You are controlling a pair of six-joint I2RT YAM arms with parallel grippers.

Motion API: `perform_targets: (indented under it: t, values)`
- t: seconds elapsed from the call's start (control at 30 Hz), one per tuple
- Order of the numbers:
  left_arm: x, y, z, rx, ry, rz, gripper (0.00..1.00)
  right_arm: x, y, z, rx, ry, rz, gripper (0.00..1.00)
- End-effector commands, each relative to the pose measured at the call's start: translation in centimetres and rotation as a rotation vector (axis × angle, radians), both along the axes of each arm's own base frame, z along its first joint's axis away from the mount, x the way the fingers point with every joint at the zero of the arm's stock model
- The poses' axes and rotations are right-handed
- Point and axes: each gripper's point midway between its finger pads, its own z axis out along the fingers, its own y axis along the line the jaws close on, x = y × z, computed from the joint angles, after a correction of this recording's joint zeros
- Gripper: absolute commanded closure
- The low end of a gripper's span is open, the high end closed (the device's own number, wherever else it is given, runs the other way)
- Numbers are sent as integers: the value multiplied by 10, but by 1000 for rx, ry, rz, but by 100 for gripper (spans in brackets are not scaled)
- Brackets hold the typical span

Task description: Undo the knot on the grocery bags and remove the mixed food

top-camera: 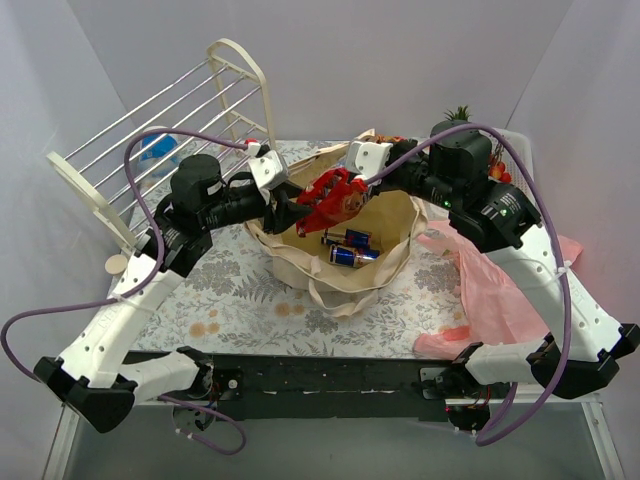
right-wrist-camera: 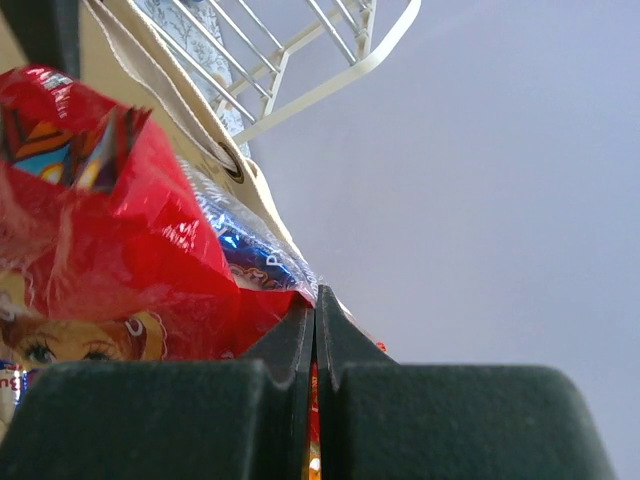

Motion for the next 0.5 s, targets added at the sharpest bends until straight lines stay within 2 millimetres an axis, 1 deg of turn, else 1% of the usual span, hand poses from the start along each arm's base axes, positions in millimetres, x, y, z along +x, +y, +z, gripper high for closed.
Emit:
perform_targets:
  t: [0.0, 0.07, 0.1, 0.13, 0.17, 0.2, 0.27, 0.37, 0.43, 0.47]
  values:
    - [-2, -1, 9, -24, -36, -23, 75, -6, -16, 94, 233, -232, -34, 99]
    - [-8, -2, 15, -34, -42, -46, 88, -2, -17, 85, 216, -219, -43, 99]
    - [-8, -2, 17, -35, -42, -46, 100, -4, -19, 83, 212, -219, -46, 99]
    - [-10, -1, 21, -38, -48, -46, 100, -1, -19, 70, 189, -200, -52, 99]
    - [-11, 1, 24, -39, -60, -39, 100, 2, -22, 64, 187, -189, -69, 99]
    - [-12, 2, 26, -40, -64, -36, 100, 0, -27, 62, 196, -185, -74, 99]
    - [-16, 6, 25, -40, -70, -30, 100, 2, -28, 50, 196, -151, -74, 99]
    - [-21, 10, 23, -42, -67, -30, 100, 2, -29, 48, 206, -117, -80, 99]
    - [-18, 12, 23, -45, -67, -3, 100, 5, -29, 48, 225, -92, -93, 99]
    - [-19, 12, 19, -42, -57, -5, 91, 13, -32, 45, 266, -29, -114, 99]
